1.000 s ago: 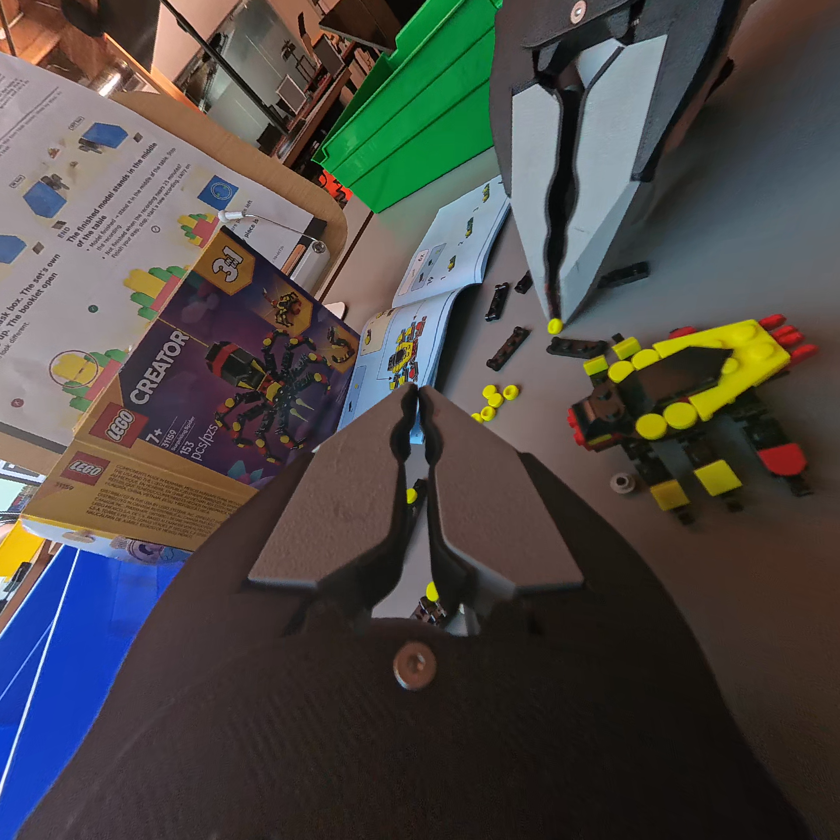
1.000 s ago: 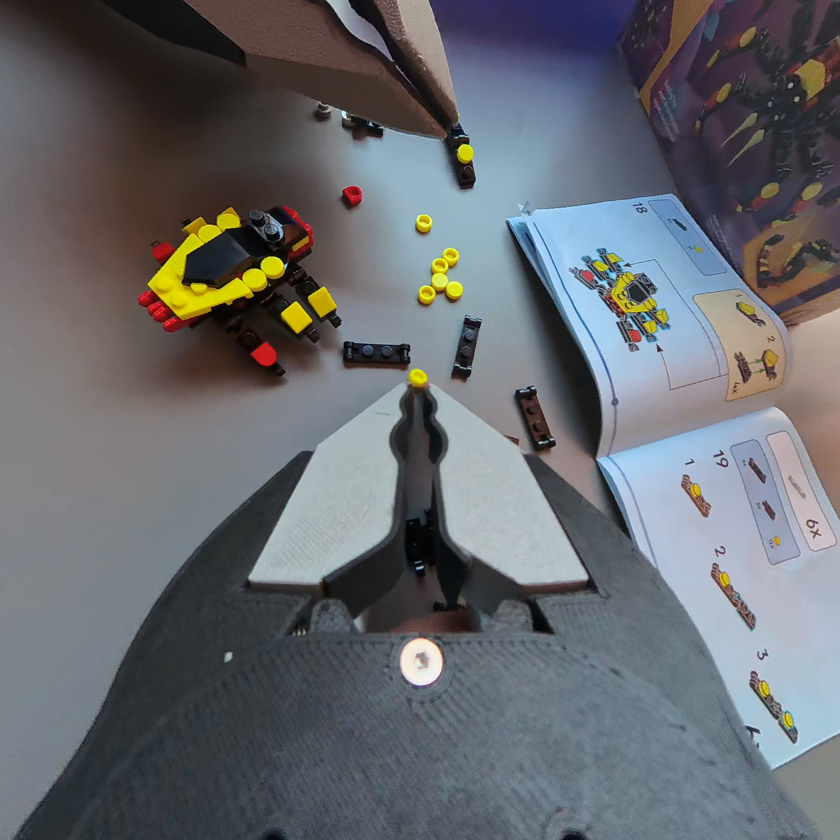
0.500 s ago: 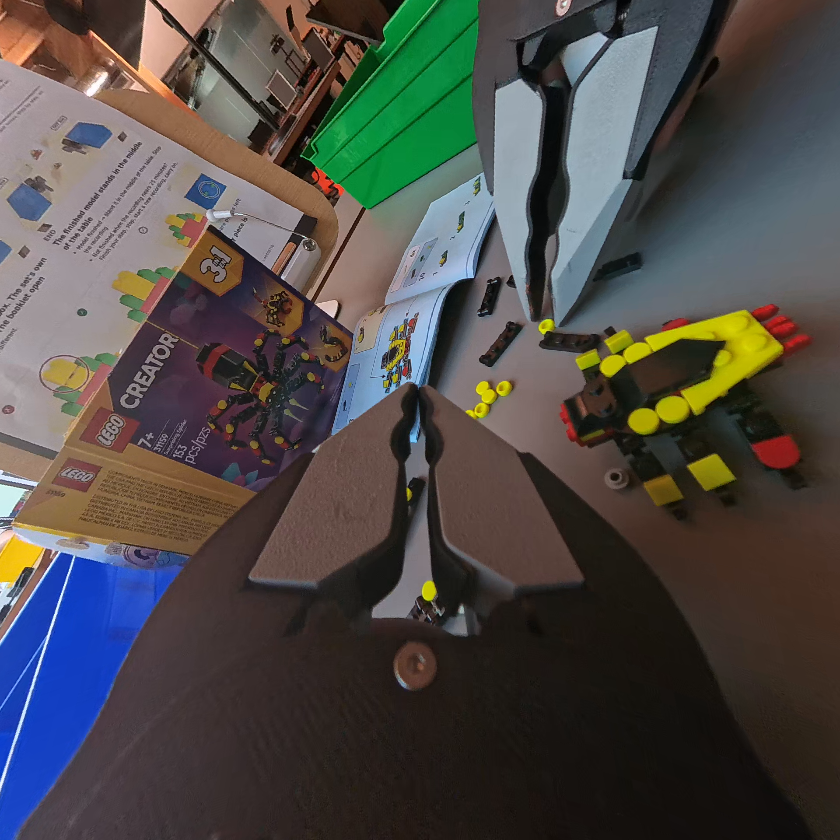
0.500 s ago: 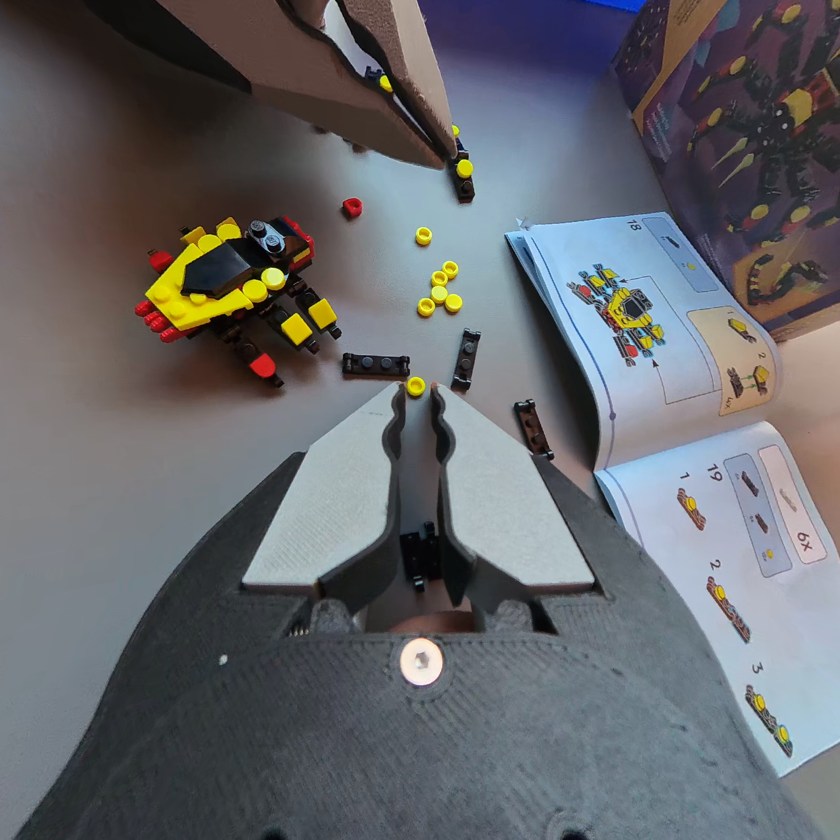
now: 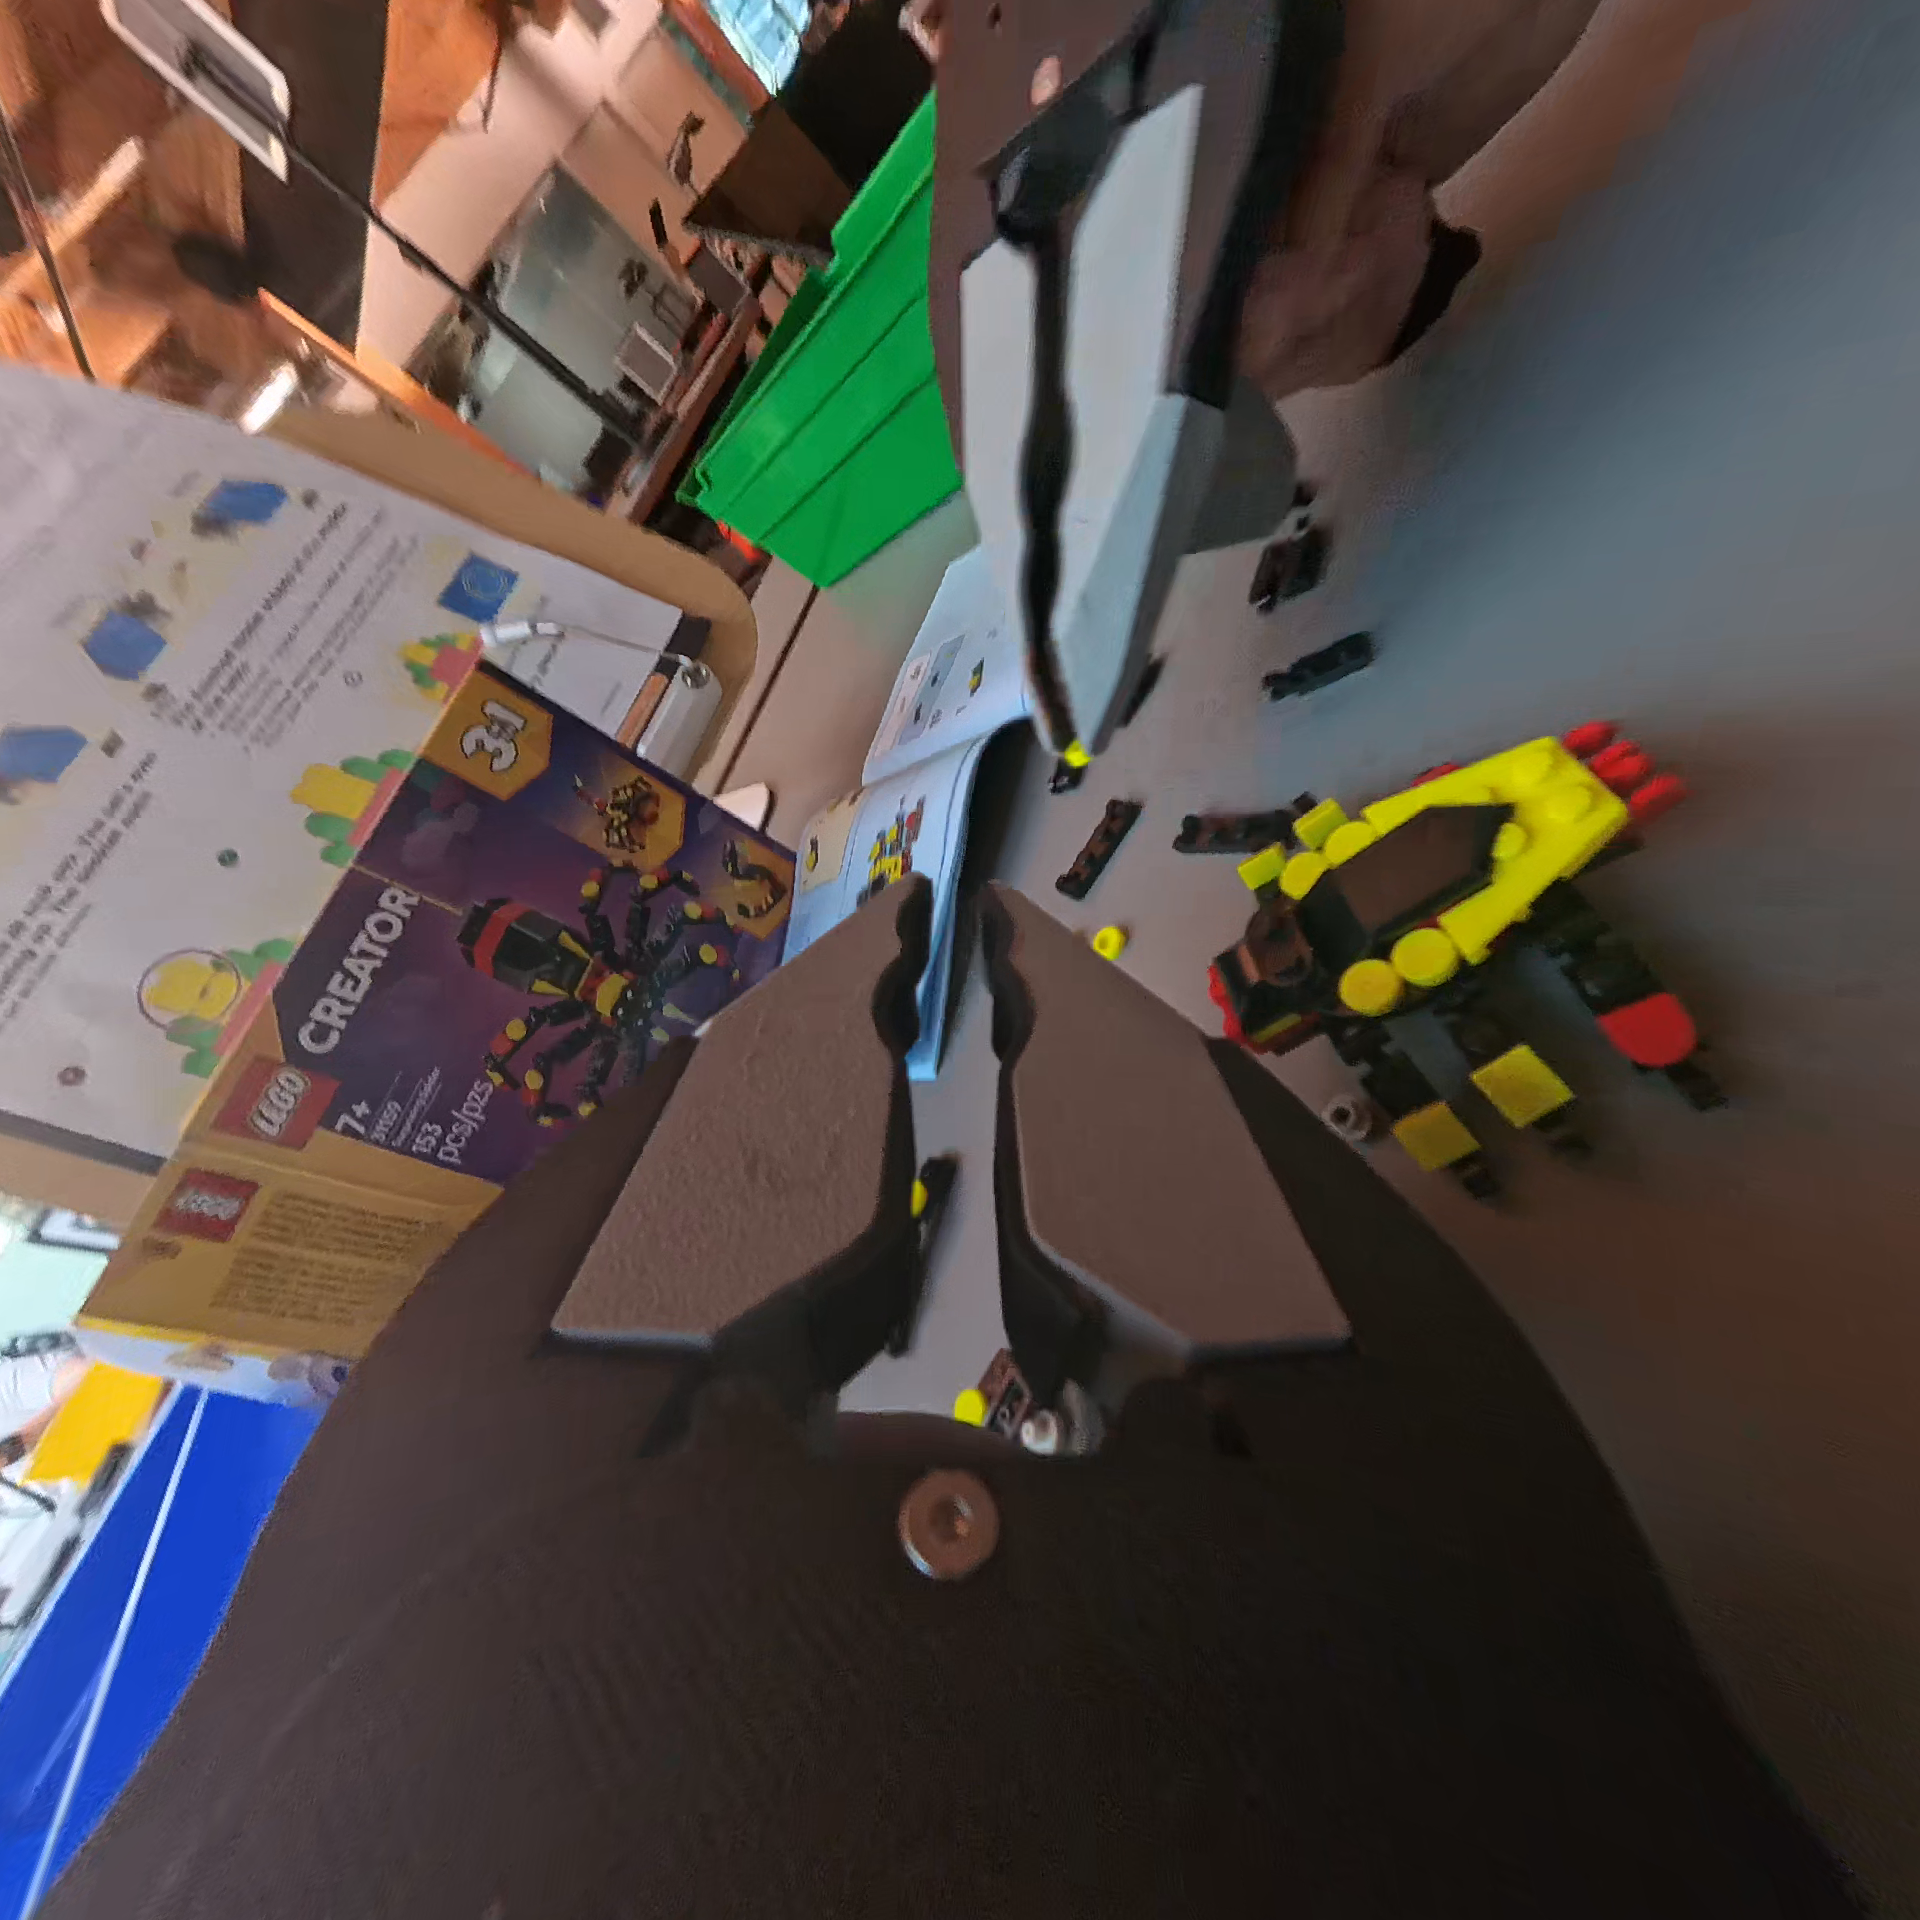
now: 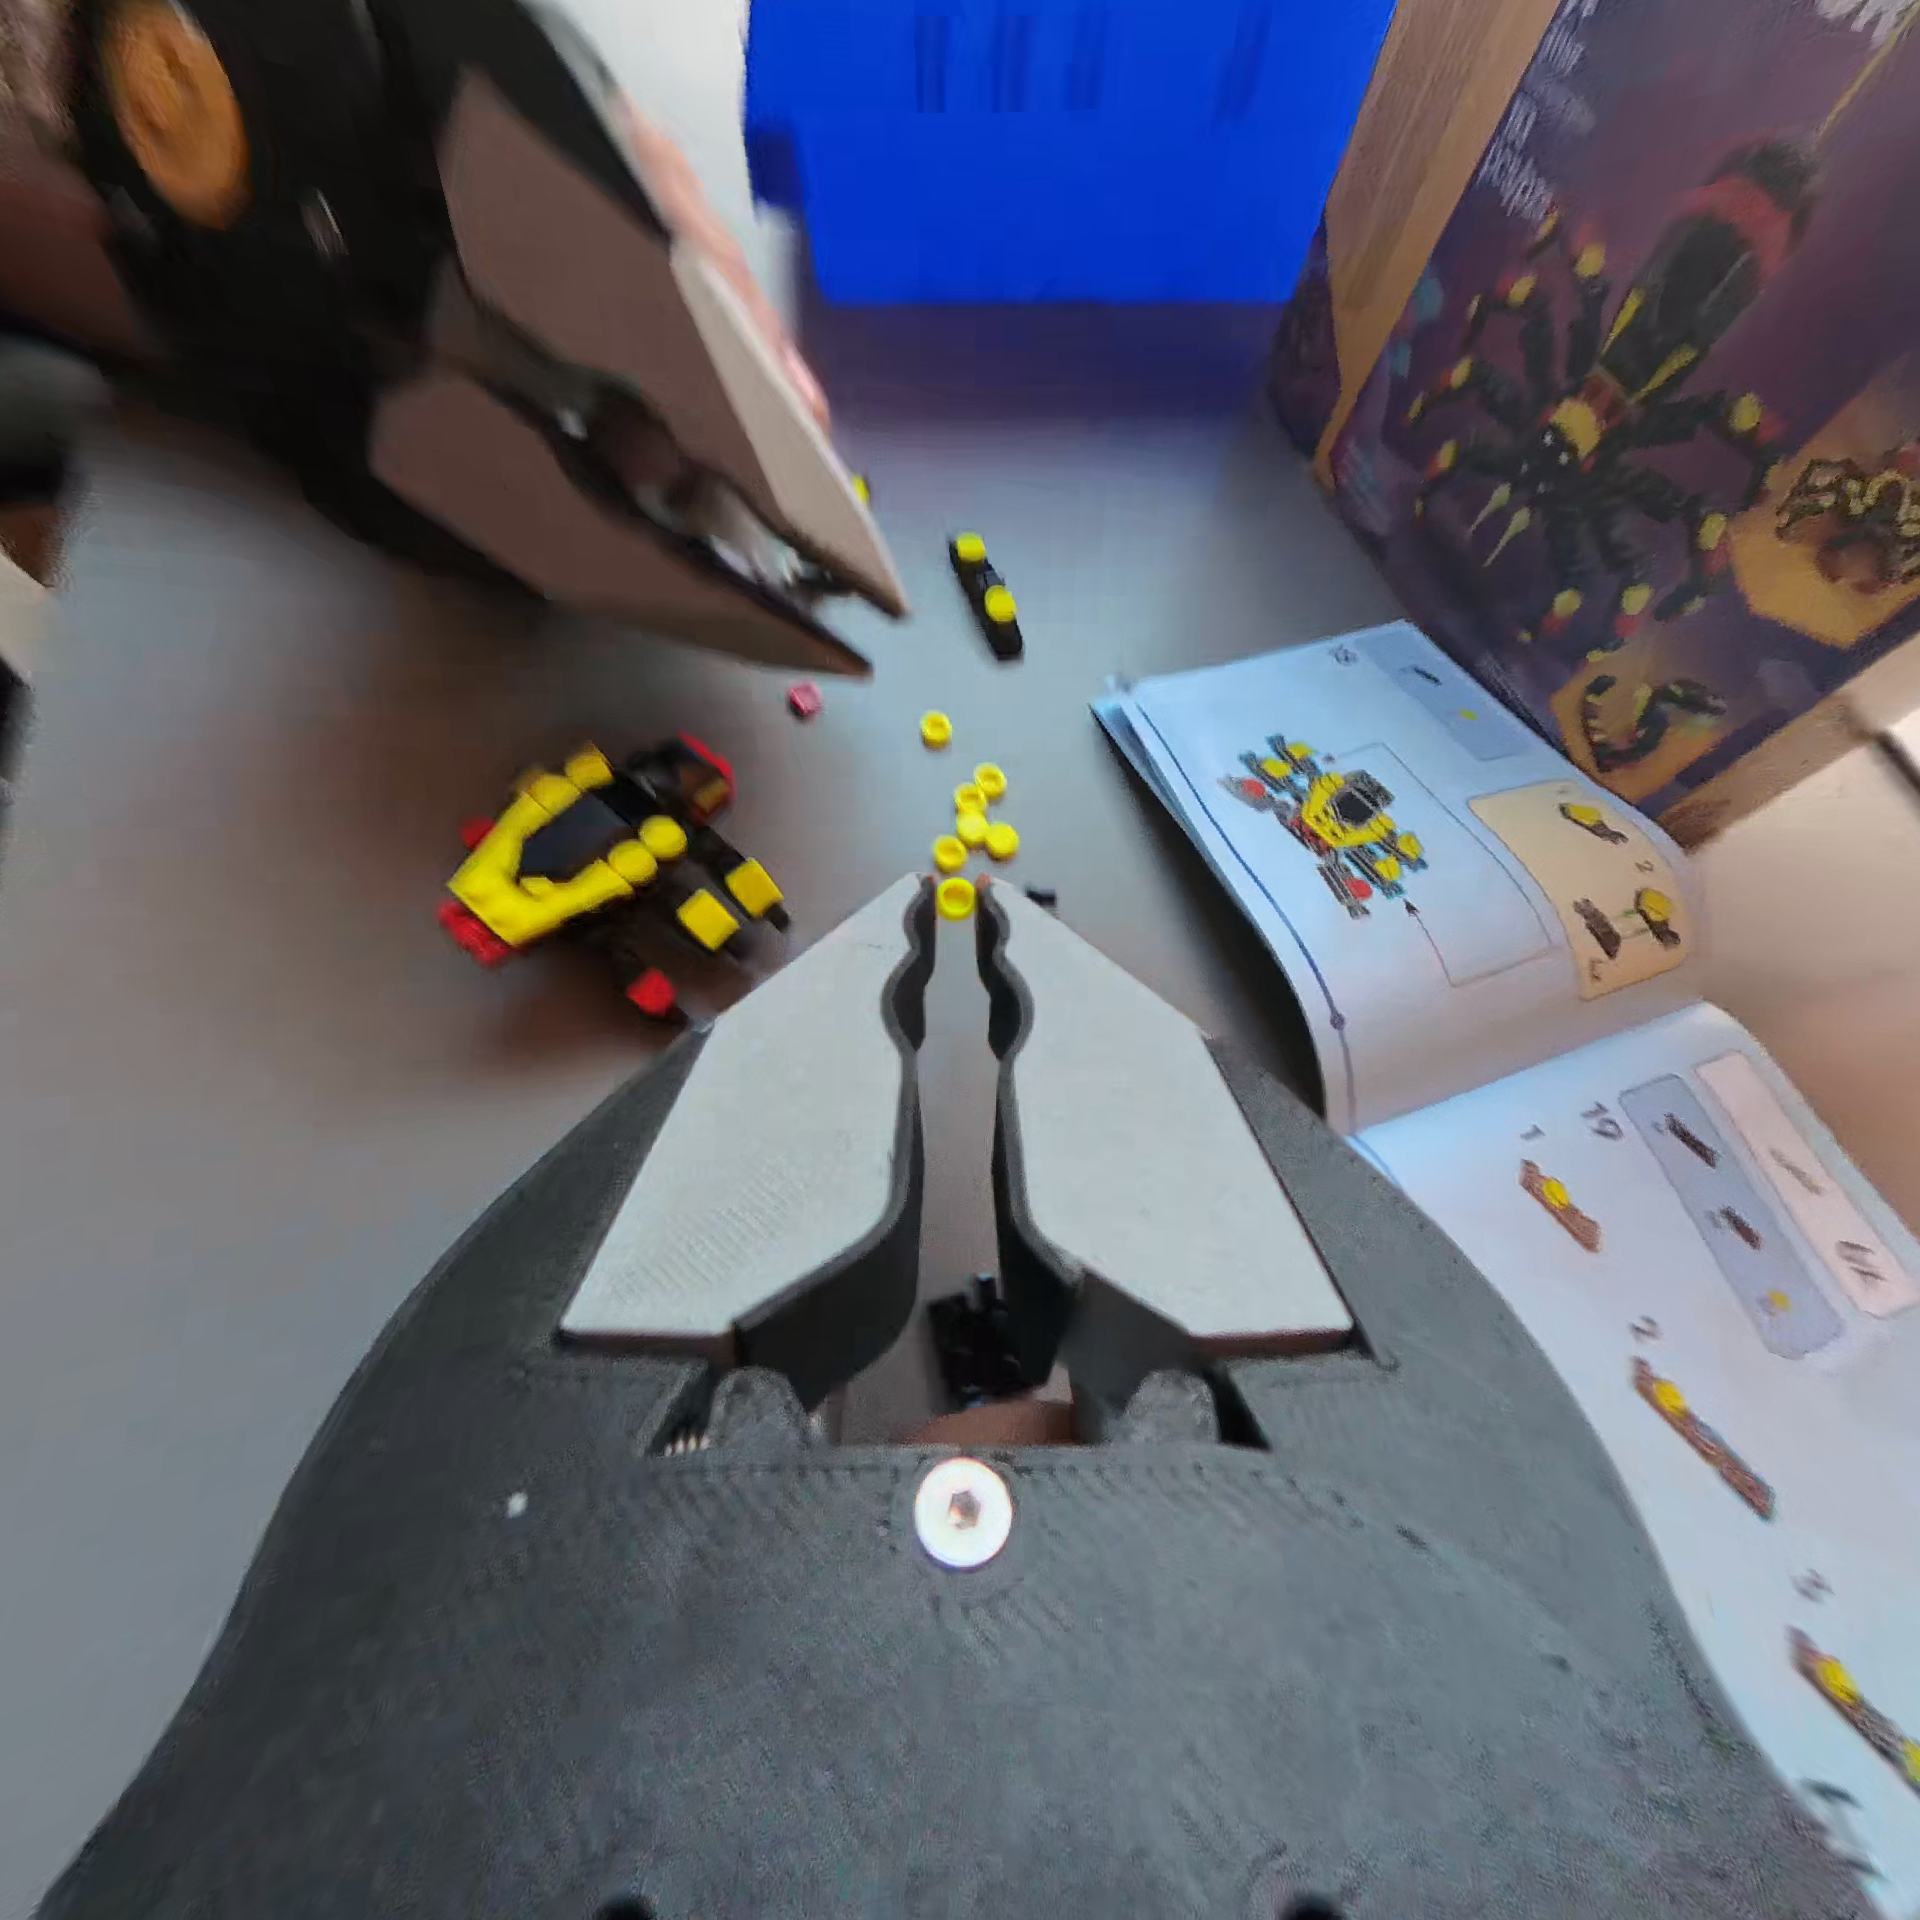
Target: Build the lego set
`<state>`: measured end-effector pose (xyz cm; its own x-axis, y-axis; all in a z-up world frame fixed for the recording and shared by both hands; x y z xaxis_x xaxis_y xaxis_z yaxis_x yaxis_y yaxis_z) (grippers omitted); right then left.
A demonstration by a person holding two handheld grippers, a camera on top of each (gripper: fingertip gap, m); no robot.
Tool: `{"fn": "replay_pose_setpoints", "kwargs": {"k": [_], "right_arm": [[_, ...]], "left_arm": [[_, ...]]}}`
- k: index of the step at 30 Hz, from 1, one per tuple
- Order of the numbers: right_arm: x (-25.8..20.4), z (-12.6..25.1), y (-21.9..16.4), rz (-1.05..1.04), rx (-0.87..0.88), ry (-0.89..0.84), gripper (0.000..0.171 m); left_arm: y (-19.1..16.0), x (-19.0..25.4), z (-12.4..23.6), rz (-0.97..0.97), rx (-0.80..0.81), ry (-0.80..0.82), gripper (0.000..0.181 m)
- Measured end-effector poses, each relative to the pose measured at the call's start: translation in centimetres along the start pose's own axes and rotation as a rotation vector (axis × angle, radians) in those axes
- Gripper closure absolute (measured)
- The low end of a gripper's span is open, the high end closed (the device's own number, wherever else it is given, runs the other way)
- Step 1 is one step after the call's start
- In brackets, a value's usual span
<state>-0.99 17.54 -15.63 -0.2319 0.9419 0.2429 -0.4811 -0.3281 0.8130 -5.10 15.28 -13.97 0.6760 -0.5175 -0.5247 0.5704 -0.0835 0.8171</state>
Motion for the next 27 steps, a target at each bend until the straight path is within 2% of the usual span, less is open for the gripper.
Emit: {"fn": "replay_pose_setpoints", "kwargs": {"k": [1, 5, 13, 15, 20, 27], "right_arm": [[-0.1, 0.4, 1.0, -0.051, 0.065, 0.027, 0.168], [-0.9, 1.5, 4.0, -0.210, 0.254, 0.151, 0.167], [-1.9, 1.1, 5.8, -0.421, 0.391, 0.310, 0.168], [-2.0, 0.8, 6.1, -0.443, 0.406, 0.315, 0.168], [-1.3, 0.5, 7.3, -0.540, 0.505, 0.297, 0.168], [-0.3, 0.7, 8.6, -0.704, 0.663, 0.290, 0.169]], "left_arm": [[0.6, 0.2, 0.1, -0.023, 0.037, 0.002, 0.175], [2.8, 1.3, 0.8, -0.053, 0.160, -0.016, 0.174], [4.0, 1.4, 1.1, -0.021, 0.226, 0.002, 0.169], [4.1, 0.9, 1.0, 0.002, 0.230, 0.023, 0.167], [4.3, -0.1, 1.2, 0.024, 0.247, 0.071, 0.175], [4.2, -2.0, 1.2, 0.084, 0.246, 0.154, 0.172]]}}
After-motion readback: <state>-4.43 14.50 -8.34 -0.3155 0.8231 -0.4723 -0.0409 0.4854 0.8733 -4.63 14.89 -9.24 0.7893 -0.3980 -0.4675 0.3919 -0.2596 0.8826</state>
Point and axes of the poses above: each gripper's, where its closed fingertips meet, z back along the fingers, y out of its top, x = y × z across the jaws, the point moved 1 cm from there along z, back along the fingers, and after that the axes turned 14 degrees about z, right-handed, at the moved point
